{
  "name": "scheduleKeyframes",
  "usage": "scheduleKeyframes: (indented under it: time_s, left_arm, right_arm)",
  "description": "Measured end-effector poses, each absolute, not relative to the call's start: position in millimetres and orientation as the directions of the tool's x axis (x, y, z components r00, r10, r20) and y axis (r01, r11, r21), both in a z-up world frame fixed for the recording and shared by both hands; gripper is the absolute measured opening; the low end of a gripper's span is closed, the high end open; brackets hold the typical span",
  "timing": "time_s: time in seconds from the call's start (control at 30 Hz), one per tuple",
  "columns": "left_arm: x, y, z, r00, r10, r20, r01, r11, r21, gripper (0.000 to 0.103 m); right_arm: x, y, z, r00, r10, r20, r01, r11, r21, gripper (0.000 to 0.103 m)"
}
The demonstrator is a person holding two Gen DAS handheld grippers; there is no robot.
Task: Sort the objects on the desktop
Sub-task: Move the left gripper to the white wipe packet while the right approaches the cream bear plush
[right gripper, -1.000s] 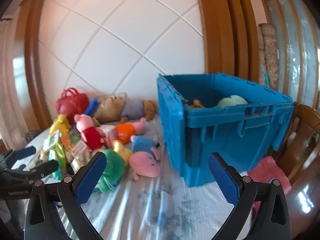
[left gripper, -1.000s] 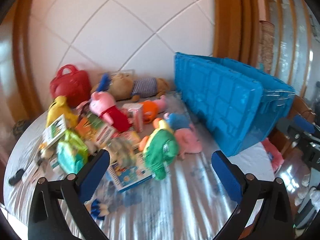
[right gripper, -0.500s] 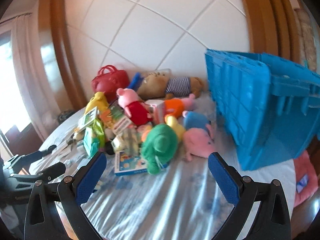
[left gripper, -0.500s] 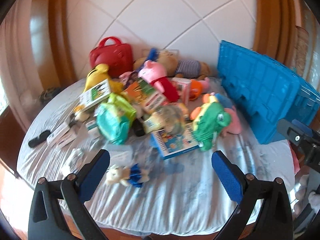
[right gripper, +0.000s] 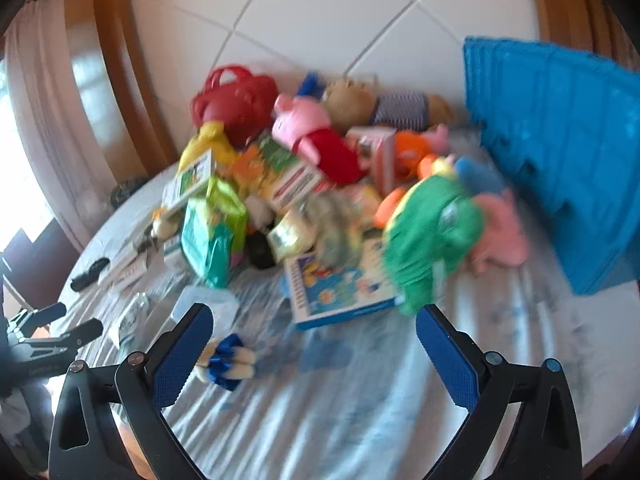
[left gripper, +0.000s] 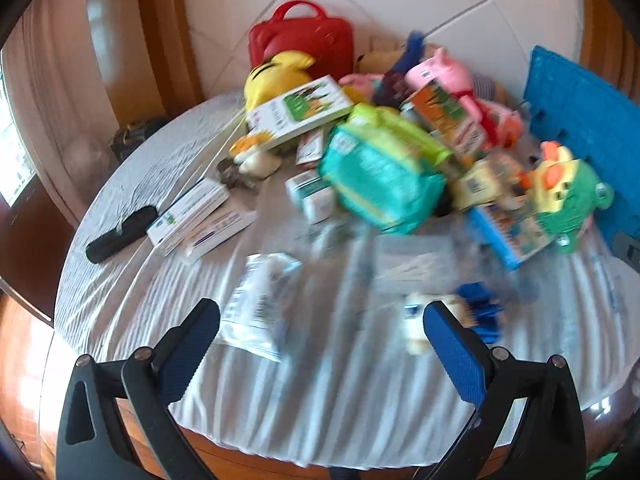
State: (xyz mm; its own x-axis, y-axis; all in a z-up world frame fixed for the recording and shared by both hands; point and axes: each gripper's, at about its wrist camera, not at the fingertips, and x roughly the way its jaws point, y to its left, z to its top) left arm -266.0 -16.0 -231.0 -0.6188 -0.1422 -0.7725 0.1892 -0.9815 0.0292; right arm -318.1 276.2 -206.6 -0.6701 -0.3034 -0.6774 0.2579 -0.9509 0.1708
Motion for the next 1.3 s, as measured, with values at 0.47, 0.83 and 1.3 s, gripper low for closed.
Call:
scheduleKeyframes:
  time_s: [0.47,0.83,1.3]
  left_arm:
    - [-250,-89,-286,-0.523,-0.196,-0.83,0.313,-0.949,0.027,0.103]
    - [-294,-88,-306,-0.515,-0.101,-0.852,0.126,-0.991,0.041,0.103]
    - [-332,-90,-341,-0.482,-0.023,-0.876,0.046,-0.999,0.001,0.103]
  right_arm:
    - [-318,179,-281,-0.485,-0.384,-0.786,0.423,-0.889,0.174,0.086]
    - [-302,131,-292,-0.521,-0.297,-0.8,0.366,-0.925,0.105,0.078]
    - [-319,130,-322,-0.576,-0.166,-0.801,0.11,-0.986,0.125,0.103]
